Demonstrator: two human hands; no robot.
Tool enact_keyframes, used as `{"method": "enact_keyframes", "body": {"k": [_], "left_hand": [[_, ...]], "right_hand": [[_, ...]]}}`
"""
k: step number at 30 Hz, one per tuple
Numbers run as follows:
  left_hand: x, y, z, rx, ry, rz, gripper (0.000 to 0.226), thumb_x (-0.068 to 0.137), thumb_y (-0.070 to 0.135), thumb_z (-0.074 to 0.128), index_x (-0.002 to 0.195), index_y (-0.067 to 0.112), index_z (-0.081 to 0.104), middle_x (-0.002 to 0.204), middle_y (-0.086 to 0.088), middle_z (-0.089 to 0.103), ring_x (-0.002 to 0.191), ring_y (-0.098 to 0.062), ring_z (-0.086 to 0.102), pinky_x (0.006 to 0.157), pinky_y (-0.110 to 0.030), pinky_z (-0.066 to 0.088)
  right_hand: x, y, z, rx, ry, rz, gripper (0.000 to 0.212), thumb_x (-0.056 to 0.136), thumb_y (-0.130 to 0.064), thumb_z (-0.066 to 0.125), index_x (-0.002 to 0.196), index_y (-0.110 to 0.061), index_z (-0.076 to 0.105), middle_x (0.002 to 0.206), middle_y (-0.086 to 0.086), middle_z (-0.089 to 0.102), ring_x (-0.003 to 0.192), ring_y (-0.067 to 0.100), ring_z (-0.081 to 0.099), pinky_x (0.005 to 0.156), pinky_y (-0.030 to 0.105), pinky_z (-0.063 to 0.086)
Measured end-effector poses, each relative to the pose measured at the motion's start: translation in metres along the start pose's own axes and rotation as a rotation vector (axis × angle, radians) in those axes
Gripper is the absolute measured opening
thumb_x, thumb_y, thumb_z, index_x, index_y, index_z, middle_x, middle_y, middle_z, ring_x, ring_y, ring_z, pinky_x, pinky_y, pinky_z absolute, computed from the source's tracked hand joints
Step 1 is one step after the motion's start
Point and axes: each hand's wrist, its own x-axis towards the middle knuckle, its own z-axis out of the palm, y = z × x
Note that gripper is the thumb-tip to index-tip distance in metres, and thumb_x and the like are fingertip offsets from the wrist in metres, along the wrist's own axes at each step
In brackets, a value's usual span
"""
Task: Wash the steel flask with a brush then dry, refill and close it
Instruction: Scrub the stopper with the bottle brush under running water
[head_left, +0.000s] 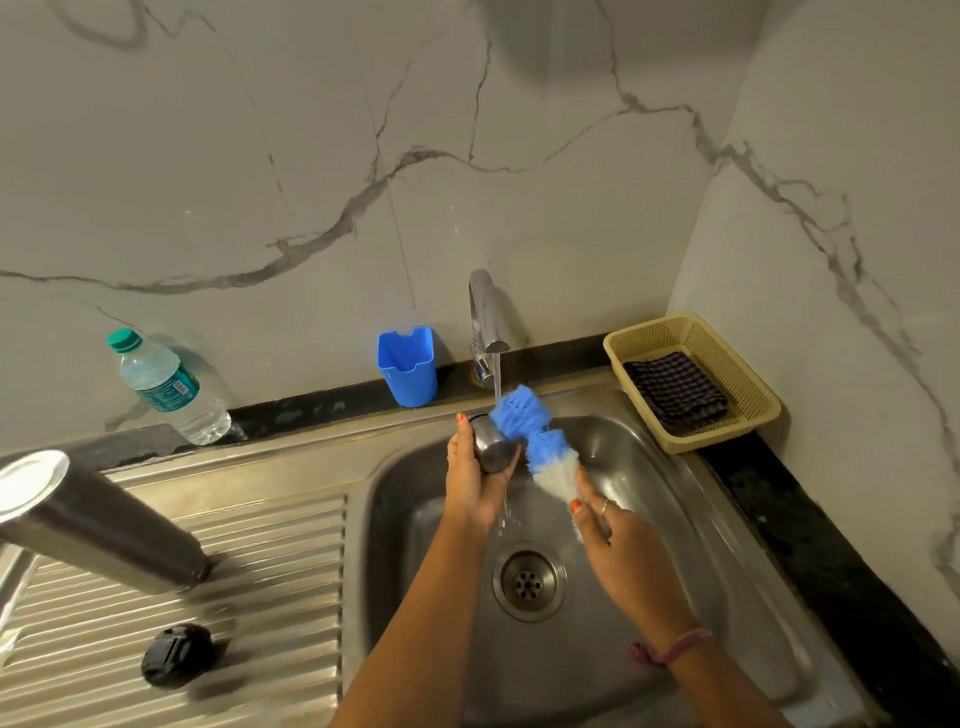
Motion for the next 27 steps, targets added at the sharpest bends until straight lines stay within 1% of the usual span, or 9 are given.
{"method": "enact_keyframes", "body": {"k": [3, 5, 6, 10, 15, 19, 22, 25, 27], "left_hand": [[-0.005, -0.002, 0.002, 0.009, 0.003, 0.009, 0.051, 0.094, 0.036, 0.060, 0.137, 0.013, 0.044, 0.130, -0.020, 0.061, 0.107, -0.034, 0.070, 0.082, -0.051, 0.060], [-0.008, -0.004, 0.005, -0.011, 0.011, 0.018, 0.053, 0.097, 0.032, 0.059, 0.143, 0.009, 0.045, 0.123, -0.017, 0.065, 0.096, -0.028, 0.074, 0.068, -0.042, 0.061], [-0.007, -0.005, 0.006, -0.027, 0.003, 0.019, 0.058, 0.095, 0.032, 0.060, 0.144, 0.007, 0.045, 0.122, -0.016, 0.066, 0.095, -0.027, 0.074, 0.067, -0.041, 0.061], [-0.007, -0.009, 0.005, 0.021, -0.030, 0.010, 0.069, 0.087, 0.042, 0.059, 0.143, 0.006, 0.042, 0.132, -0.022, 0.061, 0.117, -0.038, 0.064, 0.078, -0.056, 0.059], [-0.006, -0.010, -0.002, -0.076, 0.006, -0.052, 0.038, 0.105, 0.030, 0.043, 0.130, 0.005, 0.056, 0.109, -0.015, 0.071, 0.108, -0.032, 0.064, 0.088, -0.051, 0.056], [-0.009, -0.009, -0.001, -0.050, -0.008, -0.097, 0.043, 0.100, 0.036, 0.046, 0.128, 0.006, 0.059, 0.128, -0.021, 0.065, 0.120, -0.035, 0.059, 0.110, -0.049, 0.041], [-0.008, -0.008, -0.001, -0.037, -0.053, -0.067, 0.049, 0.095, 0.046, 0.055, 0.124, 0.007, 0.065, 0.115, -0.015, 0.071, 0.108, -0.031, 0.066, 0.101, -0.048, 0.049], [-0.008, -0.009, 0.000, 0.010, -0.044, -0.089, 0.049, 0.096, 0.044, 0.058, 0.125, 0.005, 0.061, 0.117, -0.020, 0.071, 0.111, -0.036, 0.067, 0.101, -0.053, 0.049], [-0.008, -0.010, 0.001, -0.025, -0.014, -0.114, 0.040, 0.099, 0.039, 0.056, 0.119, 0.005, 0.061, 0.114, -0.022, 0.071, 0.114, -0.039, 0.065, 0.102, -0.055, 0.048]], "right_hand": [[0.000, -0.001, 0.002, -0.012, 0.016, -0.029, 0.046, 0.097, -0.042, 0.042, 0.141, -0.046, 0.031, 0.079, -0.003, 0.068, 0.066, 0.006, 0.061, 0.063, 0.026, 0.053], [-0.006, -0.008, 0.007, -0.062, 0.022, -0.103, 0.046, 0.097, -0.043, 0.042, 0.140, -0.050, 0.026, 0.067, -0.007, 0.057, 0.058, 0.005, 0.052, 0.056, 0.021, 0.046], [-0.008, -0.008, 0.009, -0.064, 0.037, -0.109, 0.046, 0.097, -0.043, 0.042, 0.139, -0.050, 0.026, 0.066, -0.008, 0.055, 0.058, 0.003, 0.050, 0.055, 0.018, 0.042], [0.003, 0.001, 0.006, 0.052, 0.067, 0.043, 0.043, 0.097, -0.040, 0.046, 0.140, -0.038, 0.041, 0.093, -0.003, 0.072, 0.074, 0.003, 0.061, 0.062, 0.013, 0.045], [-0.006, -0.003, 0.011, 0.004, 0.017, -0.037, 0.043, 0.097, -0.042, 0.043, 0.139, -0.044, 0.037, 0.069, -0.003, 0.064, 0.057, 0.003, 0.055, 0.054, 0.015, 0.044], [-0.003, 0.002, 0.011, 0.059, 0.047, 0.021, 0.042, 0.097, -0.040, 0.046, 0.139, -0.039, 0.041, 0.056, -0.007, 0.054, 0.049, 0.000, 0.052, 0.049, 0.013, 0.042], [-0.014, -0.001, 0.016, 0.024, 0.033, -0.071, 0.043, 0.096, -0.041, 0.046, 0.138, -0.047, 0.034, 0.052, -0.007, 0.044, 0.047, 0.004, 0.047, 0.047, 0.015, 0.037], [-0.011, 0.008, 0.016, 0.064, 0.051, 0.003, 0.043, 0.096, -0.041, 0.046, 0.139, -0.041, 0.041, 0.063, -0.010, 0.061, 0.059, 0.002, 0.060, 0.053, 0.014, 0.046], [-0.013, 0.009, 0.015, 0.079, 0.063, 0.027, 0.042, 0.096, -0.038, 0.049, 0.138, -0.038, 0.042, 0.058, -0.013, 0.055, 0.060, -0.001, 0.059, 0.052, 0.009, 0.042]]}}
